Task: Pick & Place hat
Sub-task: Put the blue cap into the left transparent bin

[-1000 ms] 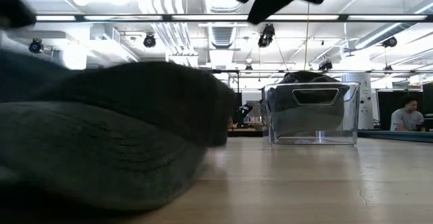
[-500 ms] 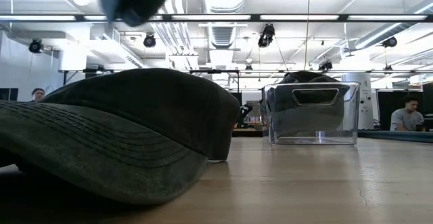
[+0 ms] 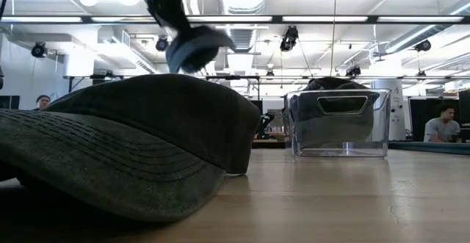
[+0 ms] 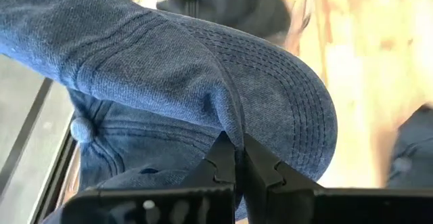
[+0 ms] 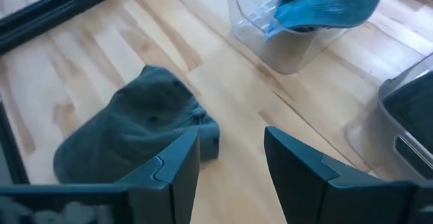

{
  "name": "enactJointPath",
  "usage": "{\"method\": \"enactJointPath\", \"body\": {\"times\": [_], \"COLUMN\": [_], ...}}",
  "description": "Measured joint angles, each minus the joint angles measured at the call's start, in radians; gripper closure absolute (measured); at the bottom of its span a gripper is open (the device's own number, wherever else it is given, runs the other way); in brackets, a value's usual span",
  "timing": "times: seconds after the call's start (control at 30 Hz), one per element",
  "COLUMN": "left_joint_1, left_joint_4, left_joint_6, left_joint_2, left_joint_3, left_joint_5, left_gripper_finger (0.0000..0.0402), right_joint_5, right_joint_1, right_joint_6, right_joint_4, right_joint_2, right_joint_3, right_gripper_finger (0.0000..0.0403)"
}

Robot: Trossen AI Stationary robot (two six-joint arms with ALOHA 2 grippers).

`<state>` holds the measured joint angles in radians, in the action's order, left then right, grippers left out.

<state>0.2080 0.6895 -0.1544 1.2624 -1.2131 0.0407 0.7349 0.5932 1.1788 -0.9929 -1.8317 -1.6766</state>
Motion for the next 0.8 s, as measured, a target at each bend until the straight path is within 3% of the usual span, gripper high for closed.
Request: {"method": "enactJointPath", "body": {"times": [0.17, 0.5, 0.63, 0.8], "left_joint_1": [0.068, 0.072, 0.072, 0.071], "left_joint_4": [-0.025, -0.23, -0.249, -0.224], "left_joint_6": [-0.022, 0.026, 0.074, 0.087], "left_joint_2": [0.052, 0.055, 0.052, 0.042], "left_joint_3": [0.092, 0.304, 0.311, 0.291], "left_joint_5": [-0.091, -0.204, -0.197, -0.145], "left_gripper_finger": [0.0397, 0.0386, 0.0357, 0.029], "right_joint_5": [0.006, -0.008, -0.021, -0.039], "right_joint_1": [-0.002, -0.002, -0.002, -0.002], "right_joint_6": [0.049, 0.171, 0.176, 0.155], "right_joint_4": [0.0, 0.002, 0.006, 0.012], "right_joint_2": [-0.001, -0.002, -0.002, 0.002], "right_joint_3": [0.013, 0.087, 0.094, 0.094], "right_gripper_finger": [0.0241, 0.0241, 0.0241, 0.0241]}}
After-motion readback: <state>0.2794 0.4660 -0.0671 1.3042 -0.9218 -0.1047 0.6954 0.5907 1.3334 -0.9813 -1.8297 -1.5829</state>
